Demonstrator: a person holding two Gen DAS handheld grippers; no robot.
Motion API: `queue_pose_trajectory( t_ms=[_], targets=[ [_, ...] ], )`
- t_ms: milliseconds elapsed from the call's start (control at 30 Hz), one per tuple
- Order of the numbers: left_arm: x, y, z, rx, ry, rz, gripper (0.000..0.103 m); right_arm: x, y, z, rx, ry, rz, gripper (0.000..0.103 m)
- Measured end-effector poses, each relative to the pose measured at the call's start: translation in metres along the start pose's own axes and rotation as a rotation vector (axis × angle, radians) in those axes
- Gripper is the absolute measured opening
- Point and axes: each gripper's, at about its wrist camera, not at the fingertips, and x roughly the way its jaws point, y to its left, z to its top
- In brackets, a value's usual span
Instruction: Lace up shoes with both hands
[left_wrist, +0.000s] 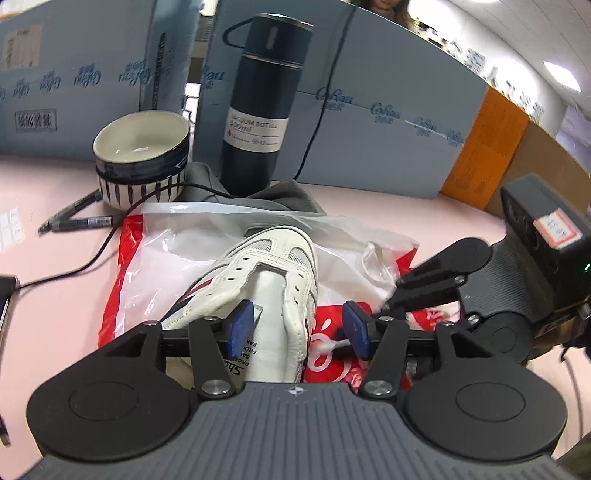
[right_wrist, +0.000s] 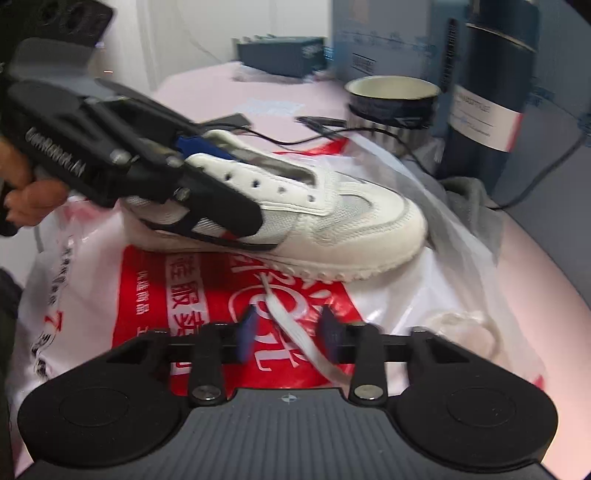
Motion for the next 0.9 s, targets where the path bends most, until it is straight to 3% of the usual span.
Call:
queue_pose_trajectory(
  t_ms=[167,333,400,533,700,900],
  targets=[
    [0.000,-0.003,-0.004,0.040,-0.013,0.005,0.050,-0.008,0.007,-0.013,0.190,-0.053,-0.068,0.003],
    [0.001,0.002,-0.005,0.013,-0.008,-0.012,0.052,-0.033,0.001,-0.045,0.677,-0.274,-0.080,0.003],
    [0.001,0.001,-0.006,0.023,-0.004,-0.016,0.055,-0.044,0.004,-0.053,0.787,-0.345,-0.062,0.003],
    [0.002,-0.002,-0.008,0.038,-0.005,-0.028,0.063,-0.059,0.006,-0.051,0.810,-0.385,-0.044,0.003],
    [0.003,0.000,-0.006,0.027,-0.013,-0.044,0.063,-0.072,-0.006,-0.049,0.903,-0.492,-0.018,0.003],
    [-0.001,-0.004,-0.002,0.026,-0.027,-0.074,0.063,-0.086,-0.020,-0.036,0.873,-0.510,-0.054,0.003]
  ],
)
